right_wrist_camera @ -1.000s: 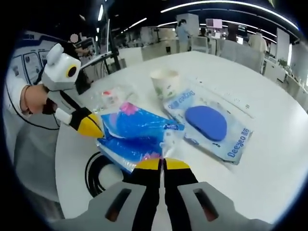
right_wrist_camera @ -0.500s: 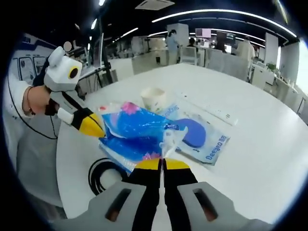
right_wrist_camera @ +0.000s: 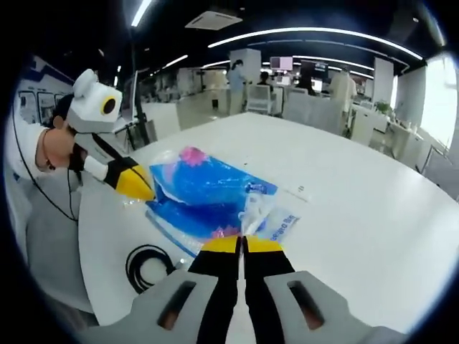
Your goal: Arrange the tabletop items into an orderly group along one side of the table until the central work area is clear of visible clutter.
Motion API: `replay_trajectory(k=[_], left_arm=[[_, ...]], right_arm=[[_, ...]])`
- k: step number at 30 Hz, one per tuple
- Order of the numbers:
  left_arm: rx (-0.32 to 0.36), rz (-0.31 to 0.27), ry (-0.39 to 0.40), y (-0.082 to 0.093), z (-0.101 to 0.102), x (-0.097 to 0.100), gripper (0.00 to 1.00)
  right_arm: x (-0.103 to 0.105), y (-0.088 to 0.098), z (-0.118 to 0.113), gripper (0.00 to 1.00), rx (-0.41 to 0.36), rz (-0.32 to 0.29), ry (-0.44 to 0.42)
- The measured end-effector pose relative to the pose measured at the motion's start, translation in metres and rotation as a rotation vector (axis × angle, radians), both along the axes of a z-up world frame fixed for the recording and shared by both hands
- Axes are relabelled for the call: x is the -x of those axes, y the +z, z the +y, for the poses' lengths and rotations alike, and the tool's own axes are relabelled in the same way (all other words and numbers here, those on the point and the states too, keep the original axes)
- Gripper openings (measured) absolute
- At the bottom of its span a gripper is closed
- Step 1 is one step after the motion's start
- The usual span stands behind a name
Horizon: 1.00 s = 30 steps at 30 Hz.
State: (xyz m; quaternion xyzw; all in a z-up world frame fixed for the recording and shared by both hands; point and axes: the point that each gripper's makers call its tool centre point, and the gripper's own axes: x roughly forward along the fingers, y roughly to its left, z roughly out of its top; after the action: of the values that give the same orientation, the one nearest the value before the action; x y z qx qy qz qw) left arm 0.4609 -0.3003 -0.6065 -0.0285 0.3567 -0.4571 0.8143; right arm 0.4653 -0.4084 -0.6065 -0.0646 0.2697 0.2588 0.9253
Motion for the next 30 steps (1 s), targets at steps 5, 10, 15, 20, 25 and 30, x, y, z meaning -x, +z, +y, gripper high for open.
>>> replay_trajectory(k=[5, 10, 15, 20, 25, 30], left_arm=[[0.011, -0.025, -0.042, 0.013, -0.017, -0.006, 0.0], [0.019, -0.044, -0.076, 0.022, -0.033, -0.011, 0.0], [0.025, -0.06, -0.111, 0.031, -0.052, -0.018, 0.0], [0.032, -0.061, -0.137, 0.034, -0.07, -0.024, 0.0], [0.034, -0.057, -0.159, 0.031, -0.09, -0.03, 0.0], [0.031, -0.04, -0.176, 0.023, -0.102, -0.033, 0.0]], right_arm=[[-0.001, 0.012, -0.016, 0.0, 0.01, -0.022, -0.032], [0.0, 0.021, -0.028, 0.0, 0.027, -0.036, -0.056], [-0.001, 0.032, -0.046, 0.0, 0.039, -0.053, -0.097], [-0.003, 0.038, -0.064, 0.0, 0.052, -0.064, -0.129], [-0.007, 0.038, -0.08, 0.0, 0.065, -0.064, -0.154], [-0.01, 0.033, -0.093, 0.0, 0.063, -0.055, -0.179]])
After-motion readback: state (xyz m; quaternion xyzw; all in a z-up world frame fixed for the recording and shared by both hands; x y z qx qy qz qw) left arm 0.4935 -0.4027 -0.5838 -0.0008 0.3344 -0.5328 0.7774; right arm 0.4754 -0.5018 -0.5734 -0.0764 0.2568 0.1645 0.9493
